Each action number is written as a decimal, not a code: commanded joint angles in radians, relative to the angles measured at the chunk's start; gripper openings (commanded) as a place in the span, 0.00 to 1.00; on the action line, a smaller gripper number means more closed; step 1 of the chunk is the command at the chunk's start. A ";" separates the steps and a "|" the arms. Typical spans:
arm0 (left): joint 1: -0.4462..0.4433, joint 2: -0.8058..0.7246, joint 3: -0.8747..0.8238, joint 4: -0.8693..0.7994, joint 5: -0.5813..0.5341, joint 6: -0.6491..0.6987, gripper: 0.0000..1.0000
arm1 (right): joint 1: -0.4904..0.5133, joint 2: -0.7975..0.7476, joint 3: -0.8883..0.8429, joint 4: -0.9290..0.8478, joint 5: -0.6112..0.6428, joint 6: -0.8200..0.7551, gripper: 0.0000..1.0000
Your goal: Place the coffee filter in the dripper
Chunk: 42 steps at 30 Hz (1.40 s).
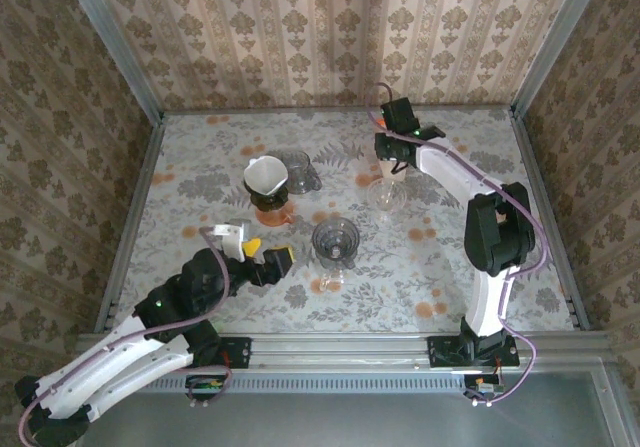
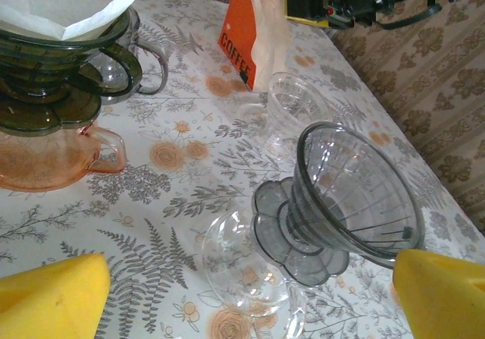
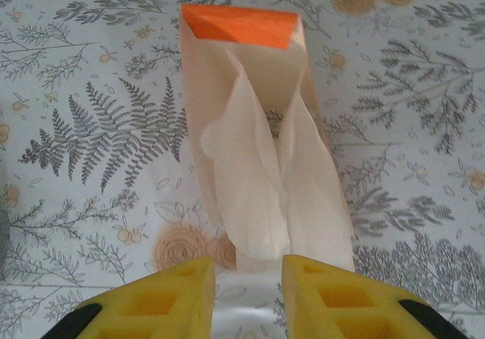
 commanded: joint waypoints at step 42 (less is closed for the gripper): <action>0.096 0.070 -0.030 0.083 0.077 0.020 0.97 | -0.023 0.173 0.149 -0.025 0.134 0.195 0.11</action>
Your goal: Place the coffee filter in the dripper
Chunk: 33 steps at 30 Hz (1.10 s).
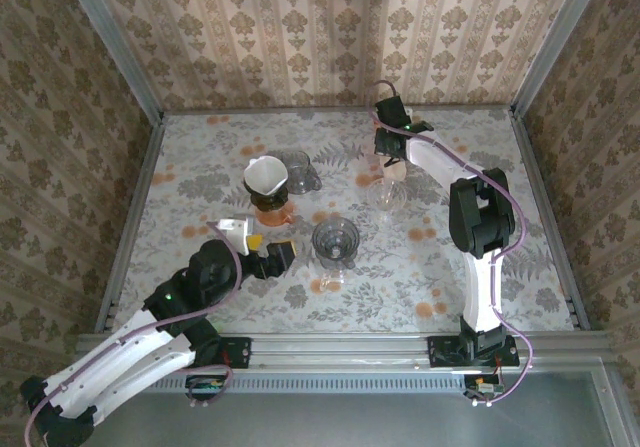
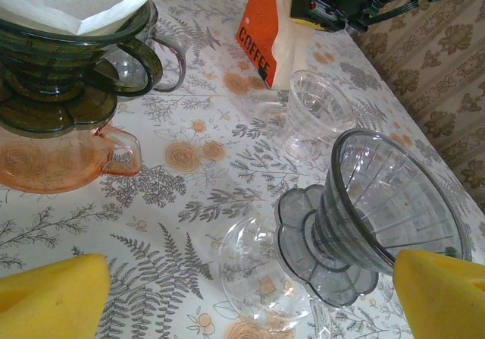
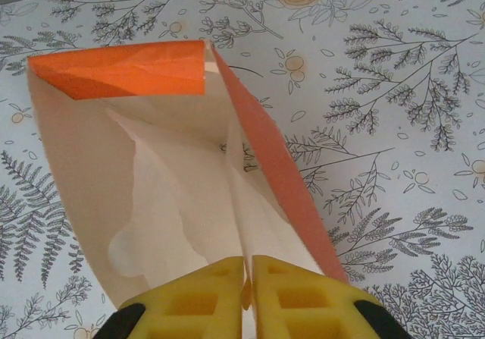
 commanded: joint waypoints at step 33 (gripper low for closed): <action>0.033 -0.013 0.004 -0.001 0.046 0.000 0.98 | 0.047 -0.310 -0.201 0.114 0.136 -0.085 0.00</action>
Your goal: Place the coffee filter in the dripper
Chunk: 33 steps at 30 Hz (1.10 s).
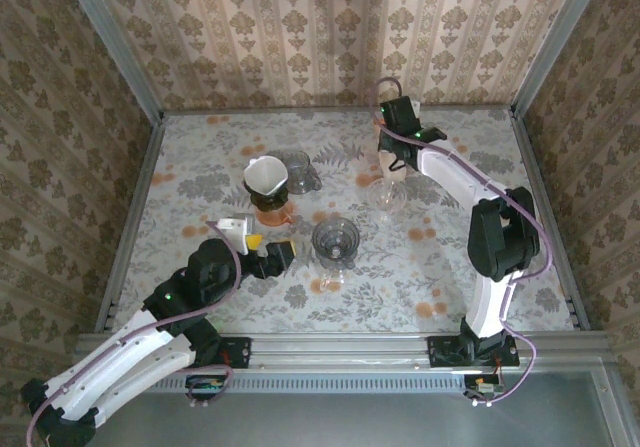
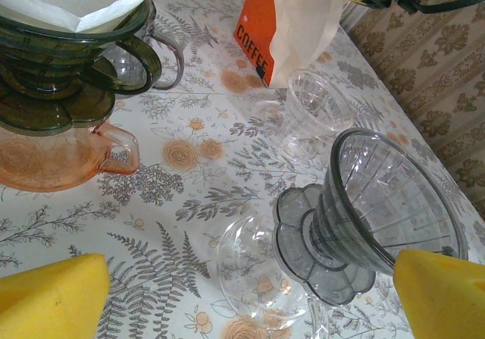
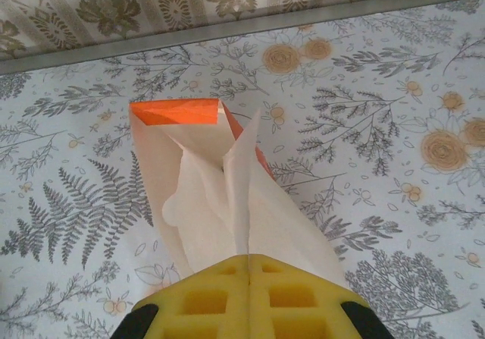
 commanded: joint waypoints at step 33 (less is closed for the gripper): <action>0.010 -0.077 0.026 -0.026 0.037 -0.013 1.00 | 0.346 -0.838 -0.303 -0.341 -0.164 0.015 0.00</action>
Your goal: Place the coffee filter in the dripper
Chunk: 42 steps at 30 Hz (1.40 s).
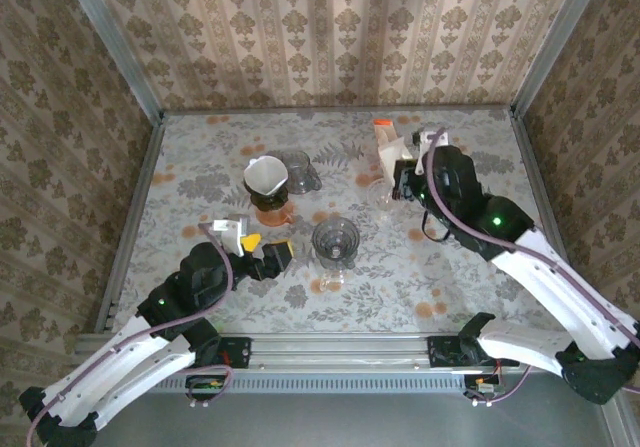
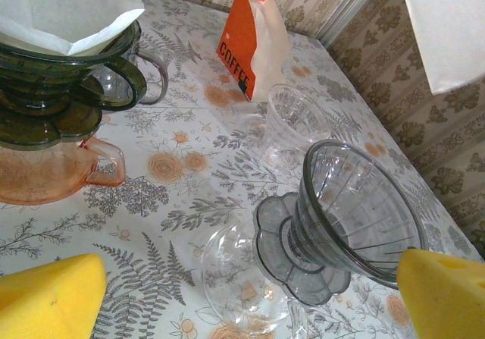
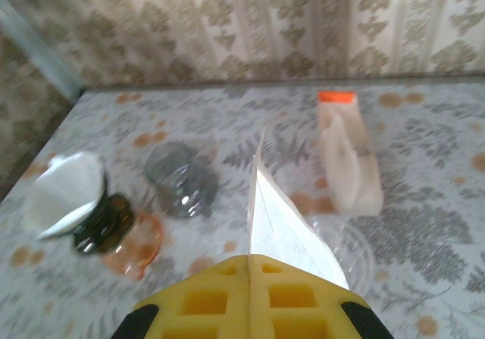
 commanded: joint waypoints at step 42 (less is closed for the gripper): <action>0.010 -0.027 0.023 -0.021 0.047 0.014 1.00 | 0.293 0.580 0.516 -0.608 -0.309 -0.029 0.00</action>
